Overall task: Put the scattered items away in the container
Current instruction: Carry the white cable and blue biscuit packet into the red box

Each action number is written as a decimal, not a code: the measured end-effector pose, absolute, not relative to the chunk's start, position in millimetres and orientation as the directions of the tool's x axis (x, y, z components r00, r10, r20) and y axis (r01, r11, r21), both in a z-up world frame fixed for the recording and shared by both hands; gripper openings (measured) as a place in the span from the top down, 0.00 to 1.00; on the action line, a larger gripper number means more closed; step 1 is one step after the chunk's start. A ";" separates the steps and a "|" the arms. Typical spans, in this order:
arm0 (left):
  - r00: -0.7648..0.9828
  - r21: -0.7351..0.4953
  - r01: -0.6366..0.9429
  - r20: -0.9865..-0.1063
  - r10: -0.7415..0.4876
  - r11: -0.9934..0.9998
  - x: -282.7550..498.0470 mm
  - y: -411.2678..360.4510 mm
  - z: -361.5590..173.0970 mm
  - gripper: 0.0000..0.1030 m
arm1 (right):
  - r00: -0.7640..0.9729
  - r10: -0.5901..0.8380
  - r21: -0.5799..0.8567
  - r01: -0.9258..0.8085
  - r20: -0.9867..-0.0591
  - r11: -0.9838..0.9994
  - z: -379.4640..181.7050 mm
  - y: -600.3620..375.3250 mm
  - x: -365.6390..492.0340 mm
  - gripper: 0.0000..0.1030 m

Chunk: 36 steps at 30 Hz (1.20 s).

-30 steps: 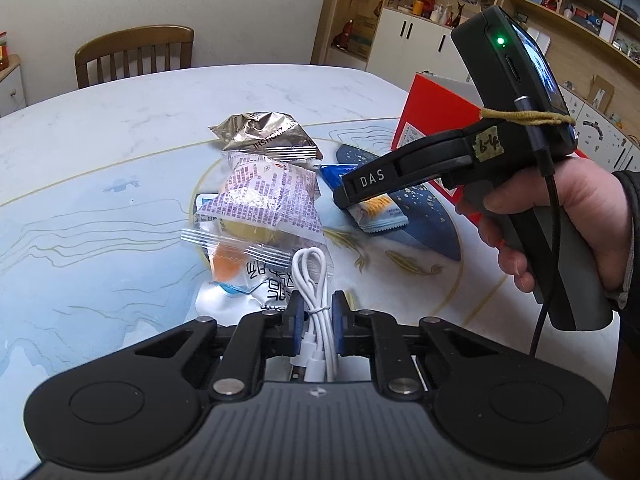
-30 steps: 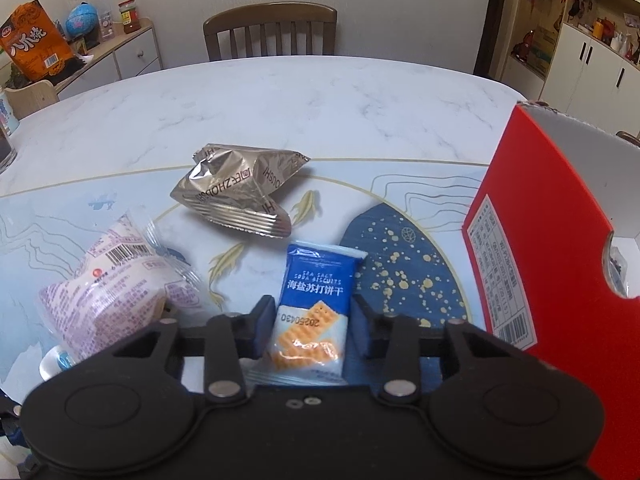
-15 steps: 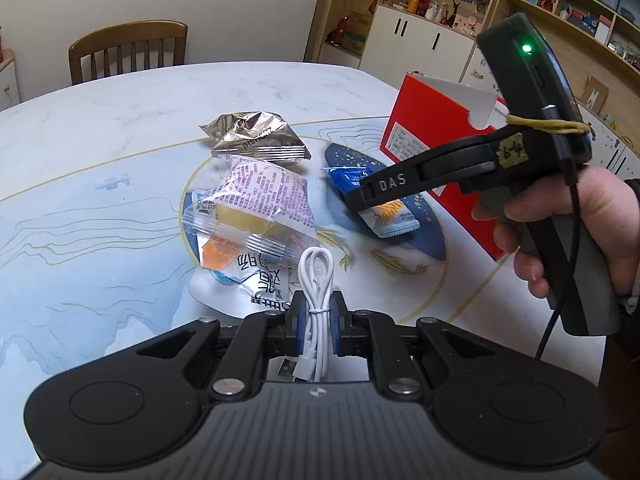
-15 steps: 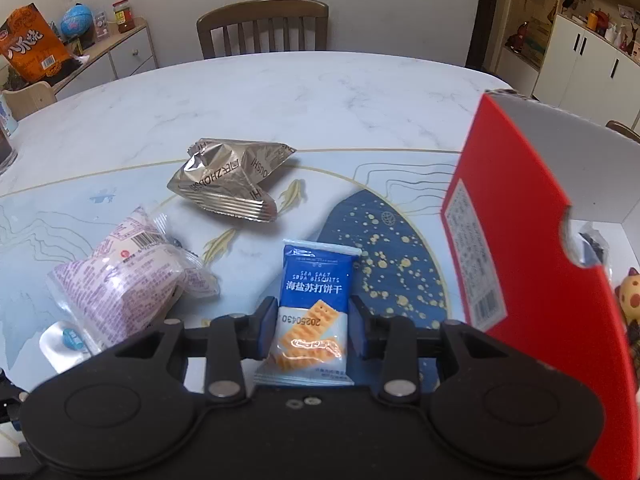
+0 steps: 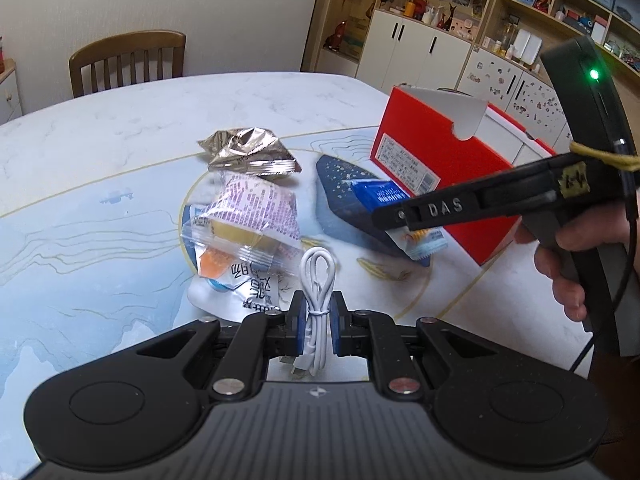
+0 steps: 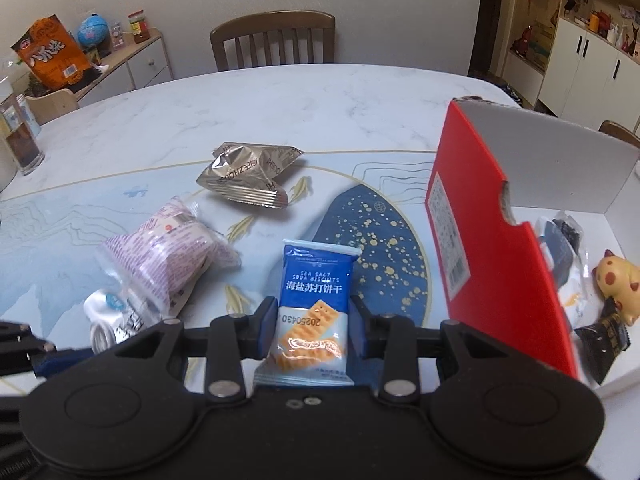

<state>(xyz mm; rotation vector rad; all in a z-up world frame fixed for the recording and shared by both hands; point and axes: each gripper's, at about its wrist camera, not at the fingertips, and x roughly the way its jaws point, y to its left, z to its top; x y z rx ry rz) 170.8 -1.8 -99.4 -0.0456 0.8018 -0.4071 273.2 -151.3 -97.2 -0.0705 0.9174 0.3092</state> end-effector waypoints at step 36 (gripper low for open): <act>0.640 -0.159 0.470 -0.617 -0.459 0.868 170.5 -87.7 7.4 0.89 | 0.663 0.293 0.107 -0.307 -0.689 0.946 1.3 -255.2 210.6 0.65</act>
